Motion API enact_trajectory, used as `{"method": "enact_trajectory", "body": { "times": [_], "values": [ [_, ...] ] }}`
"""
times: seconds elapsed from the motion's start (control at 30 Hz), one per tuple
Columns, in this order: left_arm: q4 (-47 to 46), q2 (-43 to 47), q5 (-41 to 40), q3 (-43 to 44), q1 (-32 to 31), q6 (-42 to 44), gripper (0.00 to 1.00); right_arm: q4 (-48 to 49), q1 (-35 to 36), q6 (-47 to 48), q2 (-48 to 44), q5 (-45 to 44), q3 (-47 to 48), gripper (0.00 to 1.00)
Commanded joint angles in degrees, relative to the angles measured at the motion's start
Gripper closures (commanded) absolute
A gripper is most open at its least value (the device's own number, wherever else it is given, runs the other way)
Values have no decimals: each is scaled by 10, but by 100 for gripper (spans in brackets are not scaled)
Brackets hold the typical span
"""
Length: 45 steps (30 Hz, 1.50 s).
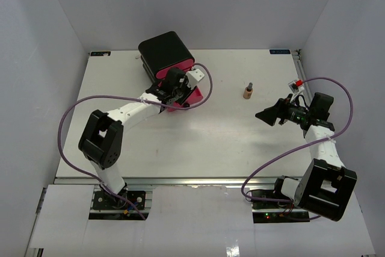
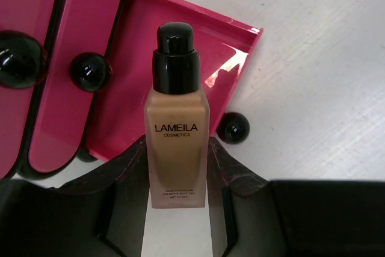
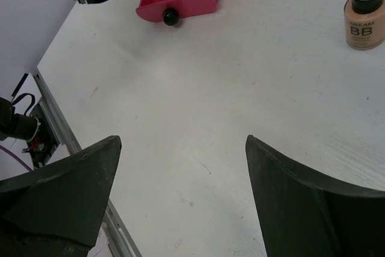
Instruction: Organize the makeup
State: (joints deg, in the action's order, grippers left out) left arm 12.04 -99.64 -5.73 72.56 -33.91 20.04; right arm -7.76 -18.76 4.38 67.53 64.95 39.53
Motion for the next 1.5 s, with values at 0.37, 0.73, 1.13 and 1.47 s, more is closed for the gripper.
{"method": "enact_trajectory", "body": {
  "times": [0.37,0.73,1.13,1.47],
  "values": [
    [-9,-131,-19,143,14,19,100,-6,-11,9,0,18,15,10],
    [-12,-154,-6,139,15,24,95,-6,-14,10,0,18,13,10],
    [-13,-166,3,144,16,28,91,-5,-20,8,3,15,13,10],
    [-7,-178,-37,157,20,-45,91,-5,-22,9,4,14,13,10]
  ]
}}
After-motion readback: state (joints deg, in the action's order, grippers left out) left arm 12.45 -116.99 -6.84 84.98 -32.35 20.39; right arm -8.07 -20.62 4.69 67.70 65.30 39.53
